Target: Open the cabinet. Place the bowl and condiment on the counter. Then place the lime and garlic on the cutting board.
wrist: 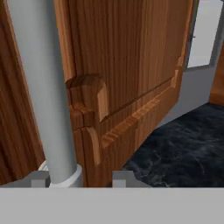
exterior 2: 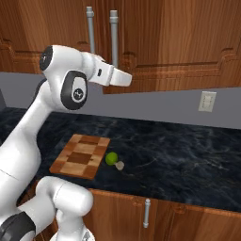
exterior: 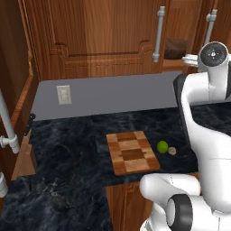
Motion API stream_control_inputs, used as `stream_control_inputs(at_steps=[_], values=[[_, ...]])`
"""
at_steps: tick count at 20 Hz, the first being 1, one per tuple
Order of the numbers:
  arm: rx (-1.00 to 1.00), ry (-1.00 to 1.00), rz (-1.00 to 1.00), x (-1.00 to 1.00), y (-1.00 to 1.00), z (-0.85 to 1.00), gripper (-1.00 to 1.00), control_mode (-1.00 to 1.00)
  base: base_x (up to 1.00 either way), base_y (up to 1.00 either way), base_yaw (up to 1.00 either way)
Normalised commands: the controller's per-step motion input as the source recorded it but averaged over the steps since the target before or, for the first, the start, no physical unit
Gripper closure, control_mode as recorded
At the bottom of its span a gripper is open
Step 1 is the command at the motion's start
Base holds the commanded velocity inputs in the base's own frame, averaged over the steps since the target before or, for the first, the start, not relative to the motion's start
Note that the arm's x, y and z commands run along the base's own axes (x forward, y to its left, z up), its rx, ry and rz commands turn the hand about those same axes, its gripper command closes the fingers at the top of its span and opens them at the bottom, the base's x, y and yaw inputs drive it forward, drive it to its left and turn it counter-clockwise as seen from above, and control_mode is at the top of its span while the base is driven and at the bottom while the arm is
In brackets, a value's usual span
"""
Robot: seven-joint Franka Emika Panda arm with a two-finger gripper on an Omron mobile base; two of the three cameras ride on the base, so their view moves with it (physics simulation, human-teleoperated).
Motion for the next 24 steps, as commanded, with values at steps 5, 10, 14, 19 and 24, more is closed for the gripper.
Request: stream_control_inputs(at_steps=[5, 10, 14, 19, 24], values=[[0.15, 0.07, -0.18, -1.0, -0.88, 0.0, 1.0, -1.0, 0.0, 0.0, 0.0], [0.13, 0.07, -0.15, -1.0, -0.91, 0.0, -1.0, -1.0, 0.0, 0.0, 0.0], [0.03, 0.0, -0.04, -1.0, -0.44, 0.0, -1.0, -1.0, 0.0, 0.0, 0.0], [-0.14, -0.01, 0.14, -0.83, 0.68, 0.0, -1.0, -1.0, 0.0, 0.0, 0.0], [-0.46, 0.06, 0.22, -0.24, 1.0, 0.0, -1.0, -1.0, 0.0, 0.0, 0.0]])
